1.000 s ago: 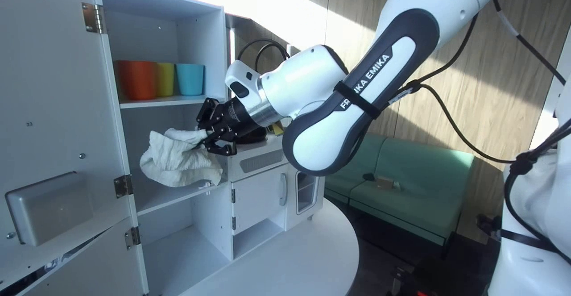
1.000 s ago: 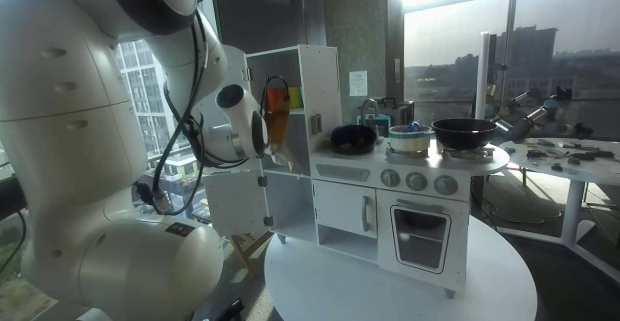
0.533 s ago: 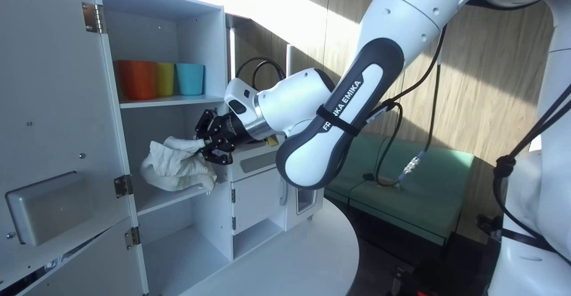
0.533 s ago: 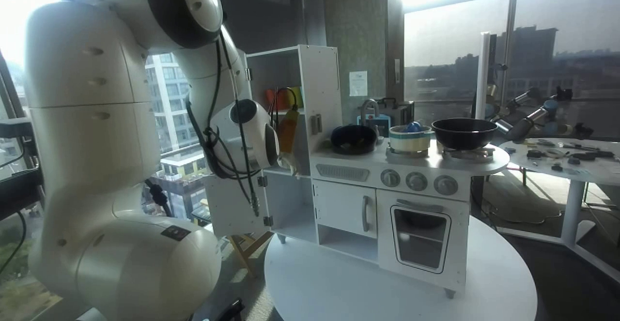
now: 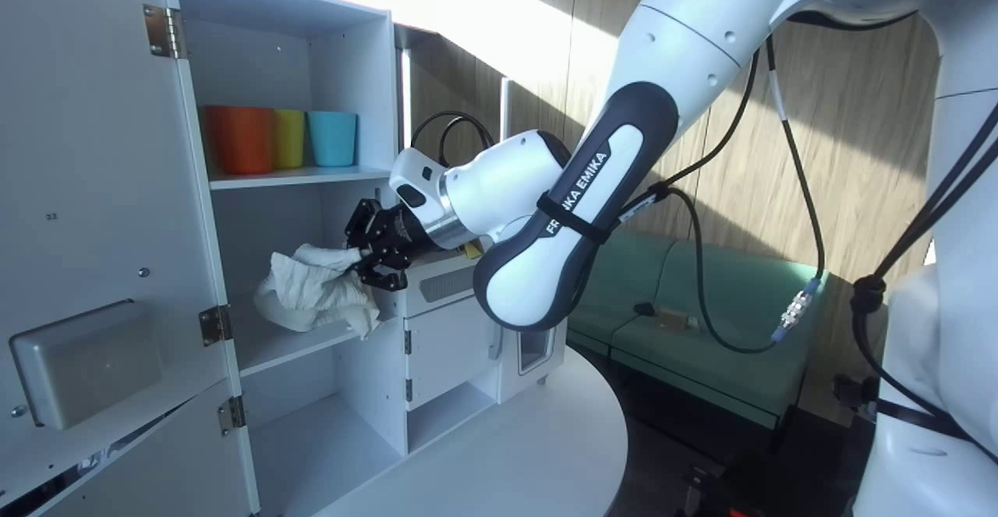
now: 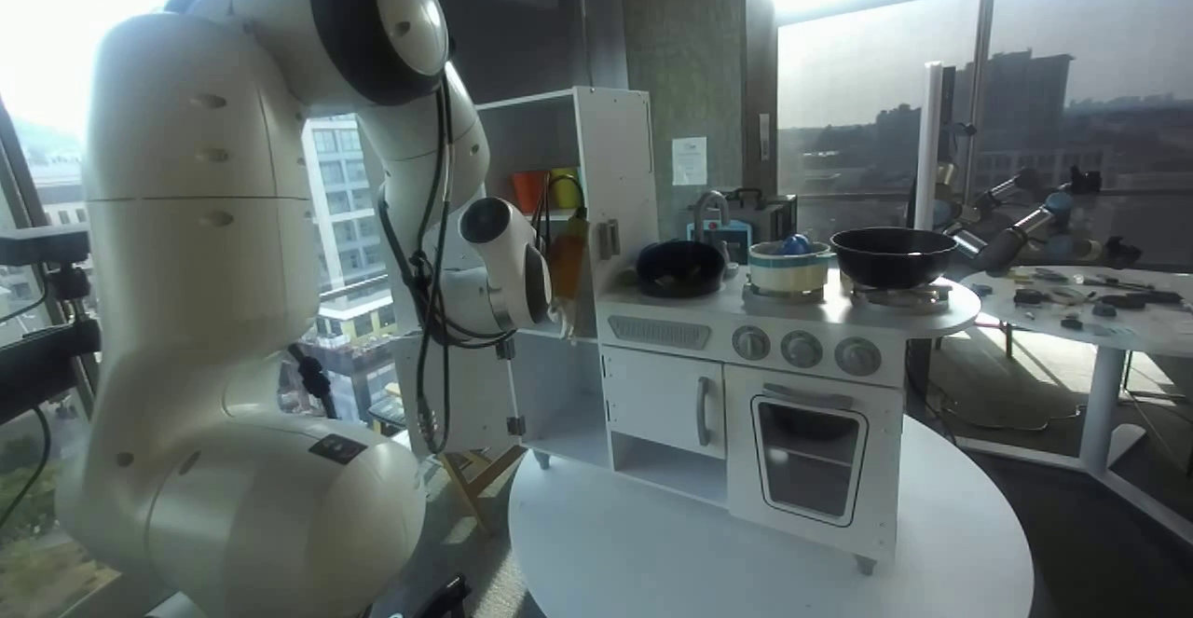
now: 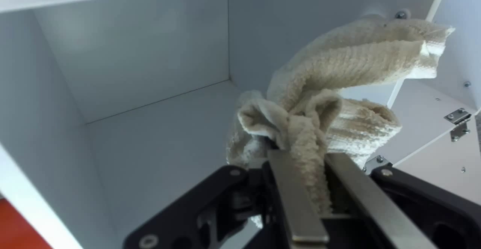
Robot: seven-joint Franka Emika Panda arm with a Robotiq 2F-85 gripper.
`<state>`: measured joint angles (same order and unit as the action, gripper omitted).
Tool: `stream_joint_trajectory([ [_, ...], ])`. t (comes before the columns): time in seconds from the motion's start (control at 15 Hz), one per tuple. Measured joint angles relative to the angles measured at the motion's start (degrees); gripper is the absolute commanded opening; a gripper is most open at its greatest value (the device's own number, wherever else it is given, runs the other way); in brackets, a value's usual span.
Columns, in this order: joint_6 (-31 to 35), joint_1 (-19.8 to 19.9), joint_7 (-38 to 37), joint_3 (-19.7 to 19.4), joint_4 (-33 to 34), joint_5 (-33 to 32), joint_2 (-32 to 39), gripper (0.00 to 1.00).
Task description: Move the towel from the top of the cabinet and place it in the middle shelf
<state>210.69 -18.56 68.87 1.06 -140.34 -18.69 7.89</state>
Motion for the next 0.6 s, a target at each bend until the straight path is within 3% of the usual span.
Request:
stream_joint_trajectory([
  [0.33, 0.1, -3.3, 8.0, -0.5, 7.5, 11.2, 12.4, 0.09],
  [0.53, 1.3, -5.6, 9.1, -0.8, 13.9, 13.5, 19.0, 0.11],
  [0.6, 1.5, -6.1, 9.2, -0.8, 15.4, 13.5, 20.0, 0.44],
])
